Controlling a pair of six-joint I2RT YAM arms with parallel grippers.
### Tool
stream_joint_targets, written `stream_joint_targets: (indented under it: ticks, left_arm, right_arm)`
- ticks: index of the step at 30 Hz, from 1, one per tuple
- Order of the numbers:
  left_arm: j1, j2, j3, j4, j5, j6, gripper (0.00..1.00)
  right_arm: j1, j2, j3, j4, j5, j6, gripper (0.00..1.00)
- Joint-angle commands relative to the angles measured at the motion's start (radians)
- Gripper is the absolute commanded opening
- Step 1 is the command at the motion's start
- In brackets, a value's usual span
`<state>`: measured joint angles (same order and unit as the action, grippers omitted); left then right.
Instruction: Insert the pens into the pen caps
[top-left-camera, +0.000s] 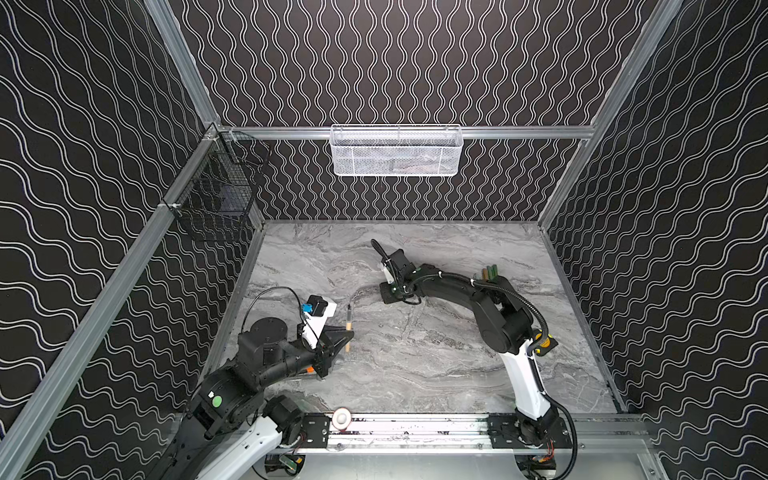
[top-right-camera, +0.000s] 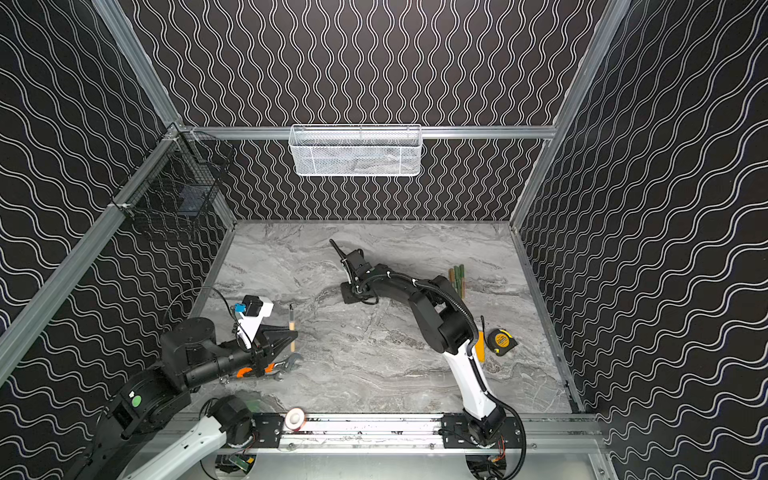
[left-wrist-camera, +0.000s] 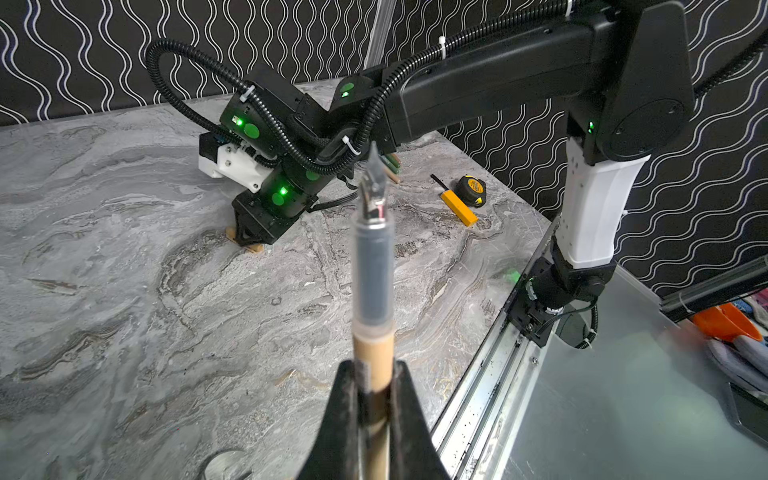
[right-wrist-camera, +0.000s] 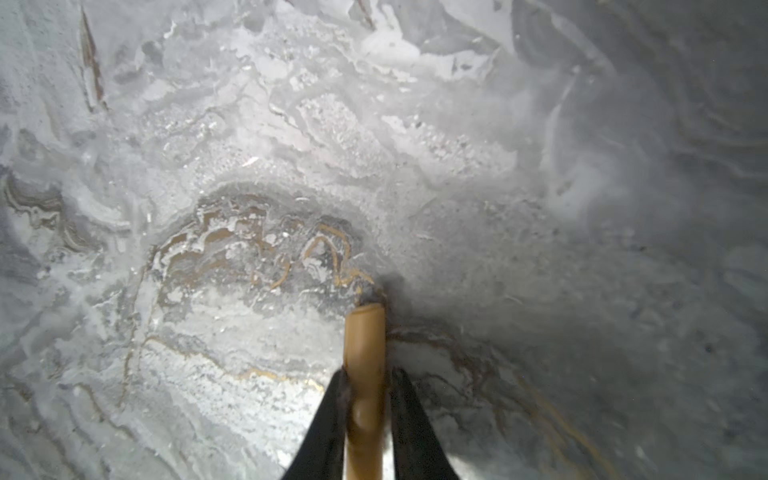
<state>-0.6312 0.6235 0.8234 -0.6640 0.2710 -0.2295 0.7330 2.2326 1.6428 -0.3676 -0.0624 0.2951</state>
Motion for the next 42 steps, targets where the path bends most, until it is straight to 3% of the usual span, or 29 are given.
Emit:
stream_joint_targets:
  ticks: [1,11,20,25,31,42]
  left_arm:
    - [0.006,0.012,-0.005,0.054,0.014,0.014,0.00]
    - [0.007,0.124,-0.021,0.093,0.009,-0.062,0.00]
    - [-0.007,0.201,-0.254,0.466,0.149,-0.218,0.00]
    - [-0.041,0.233,-0.340,0.589,0.164,-0.239,0.00]
    - [-0.079,0.269,-0.385,0.676,0.179,-0.244,0.00]
    - [-0.080,0.291,-0.372,0.717,0.175,-0.220,0.00]
  right_arm:
    - [0.000,-0.027,-0.014,-0.013,-0.002,-0.007,0.15]
    - [-0.025,-0.204,-0.143,0.088,-0.063,0.027,0.13]
    - [-0.085,-0.580,-0.606,0.668,-0.308,0.252,0.13]
    - [-0.089,-0.669,-0.711,0.830,-0.409,0.342,0.13]
    - [-0.081,-0.731,-0.844,1.193,-0.522,0.509,0.14]
    - [-0.003,-0.793,-0.858,1.176,-0.524,0.471,0.14]
